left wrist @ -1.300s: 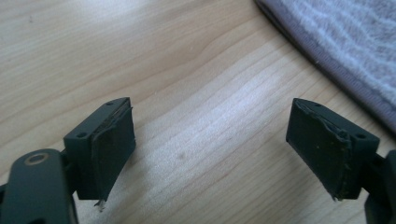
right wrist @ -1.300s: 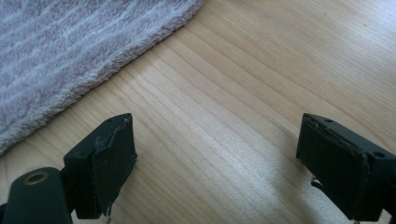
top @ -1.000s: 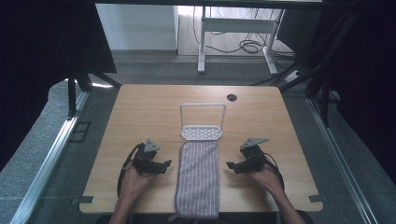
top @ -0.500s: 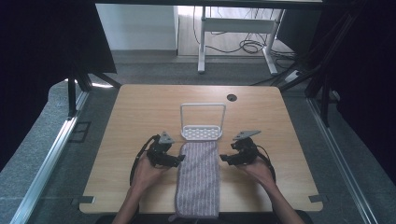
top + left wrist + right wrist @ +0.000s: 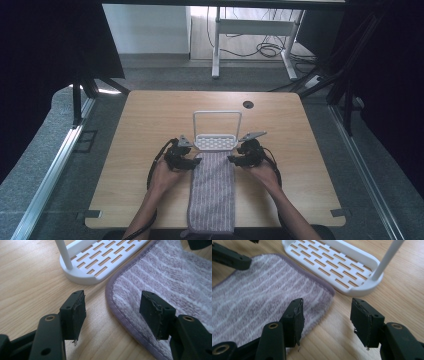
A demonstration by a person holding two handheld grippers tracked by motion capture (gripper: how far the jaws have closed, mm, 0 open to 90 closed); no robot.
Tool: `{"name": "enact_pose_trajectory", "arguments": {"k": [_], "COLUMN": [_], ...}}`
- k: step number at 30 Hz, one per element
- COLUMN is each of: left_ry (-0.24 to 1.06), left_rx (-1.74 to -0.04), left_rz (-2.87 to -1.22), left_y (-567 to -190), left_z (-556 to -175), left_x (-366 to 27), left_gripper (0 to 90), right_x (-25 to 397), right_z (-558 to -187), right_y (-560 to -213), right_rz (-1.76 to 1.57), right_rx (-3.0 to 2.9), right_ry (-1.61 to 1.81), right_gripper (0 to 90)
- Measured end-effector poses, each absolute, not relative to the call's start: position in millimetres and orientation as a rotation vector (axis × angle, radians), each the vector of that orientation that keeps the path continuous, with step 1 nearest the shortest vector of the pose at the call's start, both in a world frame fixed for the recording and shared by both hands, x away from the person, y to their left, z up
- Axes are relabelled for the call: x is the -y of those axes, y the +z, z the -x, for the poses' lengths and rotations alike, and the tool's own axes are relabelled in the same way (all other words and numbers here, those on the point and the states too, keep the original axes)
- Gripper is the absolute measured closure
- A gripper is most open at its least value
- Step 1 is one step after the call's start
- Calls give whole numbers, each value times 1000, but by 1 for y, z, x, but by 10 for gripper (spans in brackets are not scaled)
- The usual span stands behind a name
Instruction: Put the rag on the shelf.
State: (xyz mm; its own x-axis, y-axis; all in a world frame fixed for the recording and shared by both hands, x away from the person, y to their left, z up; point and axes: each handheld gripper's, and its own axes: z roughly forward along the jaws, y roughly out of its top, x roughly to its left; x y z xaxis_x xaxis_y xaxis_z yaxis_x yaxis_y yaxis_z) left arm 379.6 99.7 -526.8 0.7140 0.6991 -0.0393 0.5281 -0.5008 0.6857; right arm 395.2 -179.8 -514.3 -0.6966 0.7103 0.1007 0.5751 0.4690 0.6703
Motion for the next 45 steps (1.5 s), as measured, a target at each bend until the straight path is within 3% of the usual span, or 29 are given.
{"name": "enact_pose_trajectory", "arguments": {"k": [6, 10, 11, 12, 13, 14, 15, 20, 30, 45], "left_ry": [308, 272, 272, 262, 254, 252, 225, 182, 214, 332], "left_rx": [-917, -921, -921, -923, -925, -929, -943, -960, -954, -846], "left_rz": [-2250, -2239, -2236, -2225, -2219, -2216, -2204, -2198, -2156, -2078], "left_y": [-532, -535, -536, -536, -536, -536, -535, -535, -520, -455], "left_z": [-381, -381, -380, -378, -377, -376, -376, -376, -372, -357], "left_x": [-97, -95, -95, -94, -92, -91, -91, -90, -93, -96], "left_gripper": [376, 461, 518, 518, 607, 607, 682, 807, 830, 829], "right_x": [172, 169, 168, 168, 166, 166, 164, 163, 170, 176], "right_z": [-397, -398, -396, -396, -394, -394, -391, -389, -385, -374], "right_y": [-522, -528, -528, -528, -528, -528, -528, -528, -515, -453], "right_rz": [-1115, -1099, -1085, -1085, -1052, -1052, -1031, -1020, -1010, -885], "right_rx": [-2544, -2559, -2566, -2566, -2577, -2577, -2586, -2591, -2563, -2494], "right_ry": [1018, 997, 998, 998, 997, 997, 1004, 1022, 1083, 1208], "right_gripper": [447, 517, 592, 592, 688, 688, 776, 840, 850, 849]}}
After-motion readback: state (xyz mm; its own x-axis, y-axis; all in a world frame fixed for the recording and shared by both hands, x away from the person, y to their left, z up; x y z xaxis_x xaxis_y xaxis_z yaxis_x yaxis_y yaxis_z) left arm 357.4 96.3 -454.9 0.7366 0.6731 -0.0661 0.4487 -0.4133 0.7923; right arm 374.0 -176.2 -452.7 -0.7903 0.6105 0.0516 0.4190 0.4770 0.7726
